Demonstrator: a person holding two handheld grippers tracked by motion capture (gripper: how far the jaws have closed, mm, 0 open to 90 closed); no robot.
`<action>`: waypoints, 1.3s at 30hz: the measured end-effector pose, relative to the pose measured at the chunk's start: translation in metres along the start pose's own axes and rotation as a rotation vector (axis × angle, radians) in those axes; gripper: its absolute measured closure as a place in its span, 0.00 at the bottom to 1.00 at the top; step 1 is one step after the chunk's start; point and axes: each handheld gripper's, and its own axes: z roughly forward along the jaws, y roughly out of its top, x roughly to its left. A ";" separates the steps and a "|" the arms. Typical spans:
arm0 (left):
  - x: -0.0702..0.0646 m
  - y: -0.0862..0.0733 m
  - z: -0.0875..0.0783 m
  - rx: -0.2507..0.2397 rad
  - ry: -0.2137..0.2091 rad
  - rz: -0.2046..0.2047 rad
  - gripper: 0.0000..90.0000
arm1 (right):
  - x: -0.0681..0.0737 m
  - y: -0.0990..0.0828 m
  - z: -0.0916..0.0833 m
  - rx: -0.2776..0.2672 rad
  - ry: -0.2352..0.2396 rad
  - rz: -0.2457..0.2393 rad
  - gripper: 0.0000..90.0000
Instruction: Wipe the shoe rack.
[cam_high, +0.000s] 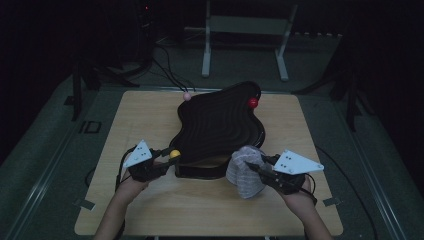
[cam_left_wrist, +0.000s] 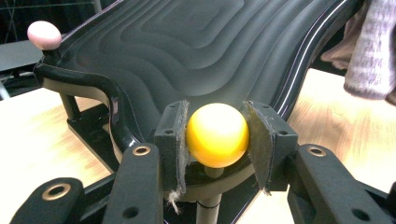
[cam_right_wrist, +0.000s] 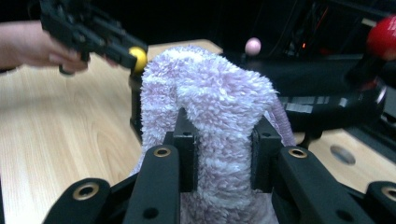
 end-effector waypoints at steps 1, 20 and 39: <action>0.000 0.000 0.000 -0.001 -0.001 0.000 0.66 | 0.000 -0.003 0.005 0.026 -0.015 -0.007 0.78; 0.001 -0.001 0.001 -0.004 -0.010 -0.001 0.66 | 0.013 -0.003 0.024 0.069 0.044 -0.037 0.78; 0.002 0.000 0.001 0.000 -0.011 0.009 0.66 | 0.018 -0.008 0.052 0.120 0.059 -0.046 0.78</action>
